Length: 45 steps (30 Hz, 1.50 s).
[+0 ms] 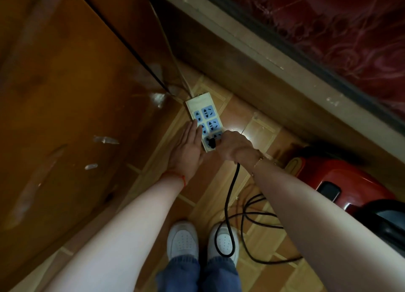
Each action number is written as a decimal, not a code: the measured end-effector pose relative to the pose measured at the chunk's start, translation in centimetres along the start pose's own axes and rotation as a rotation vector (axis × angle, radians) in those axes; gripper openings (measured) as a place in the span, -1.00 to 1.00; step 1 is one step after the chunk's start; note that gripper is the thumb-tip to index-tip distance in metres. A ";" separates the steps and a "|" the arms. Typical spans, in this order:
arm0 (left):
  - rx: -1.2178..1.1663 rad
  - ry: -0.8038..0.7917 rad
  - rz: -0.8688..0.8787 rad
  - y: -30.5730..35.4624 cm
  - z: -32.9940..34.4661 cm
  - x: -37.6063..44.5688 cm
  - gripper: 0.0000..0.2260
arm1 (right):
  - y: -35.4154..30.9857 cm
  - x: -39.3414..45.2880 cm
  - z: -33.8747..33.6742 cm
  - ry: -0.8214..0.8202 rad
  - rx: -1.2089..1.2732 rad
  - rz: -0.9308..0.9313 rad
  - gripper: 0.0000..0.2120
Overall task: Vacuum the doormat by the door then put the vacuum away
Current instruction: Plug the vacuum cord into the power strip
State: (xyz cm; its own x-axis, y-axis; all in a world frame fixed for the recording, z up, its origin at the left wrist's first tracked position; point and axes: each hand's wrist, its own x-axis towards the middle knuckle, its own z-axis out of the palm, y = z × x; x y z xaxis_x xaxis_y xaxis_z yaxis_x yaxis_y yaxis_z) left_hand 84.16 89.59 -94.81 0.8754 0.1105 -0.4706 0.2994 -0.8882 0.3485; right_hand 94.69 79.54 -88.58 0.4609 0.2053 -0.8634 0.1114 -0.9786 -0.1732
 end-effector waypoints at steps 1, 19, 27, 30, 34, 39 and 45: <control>0.002 0.004 0.005 -0.1 0.0 0.1 -0.32 | 0.0 0.0 0.1 -0.006 0.007 0.004 -0.71; -0.026 0.057 0.063 -1.5 0.9 0.7 -0.38 | -2.6 1.6 0.4 0.112 -0.280 -0.039 -0.69; -0.058 0.096 0.106 -2.4 1.6 0.7 -0.46 | -3.1 1.9 3.3 0.177 -0.511 -0.224 -0.67; -0.068 0.098 0.126 -2.9 1.3 1.0 -0.55 | -2.9 2.0 3.7 0.182 -0.502 -0.252 -0.67; -0.088 0.062 0.140 -2.7 0.1 0.8 -0.49 | -1.9 1.3 3.0 0.200 -0.503 -0.252 -0.68; -0.123 0.043 0.086 -1.6 -2.0 -0.2 -0.42 | -0.6 -0.4 2.6 0.147 -0.265 -0.138 -0.57; -0.099 -0.006 0.016 1.8 -6.6 -3.2 -0.39 | 0.6 -6.3 -0.1 0.288 -0.098 -0.172 -0.52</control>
State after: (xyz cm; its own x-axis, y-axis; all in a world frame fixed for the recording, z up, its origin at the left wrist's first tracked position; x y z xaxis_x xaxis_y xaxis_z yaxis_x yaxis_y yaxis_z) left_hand 84.38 90.63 -87.29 0.8781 0.0937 -0.4693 0.3219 -0.8413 0.4343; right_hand 91.97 77.63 -83.24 0.6556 0.3773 -0.6541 0.2872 -0.9257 -0.2461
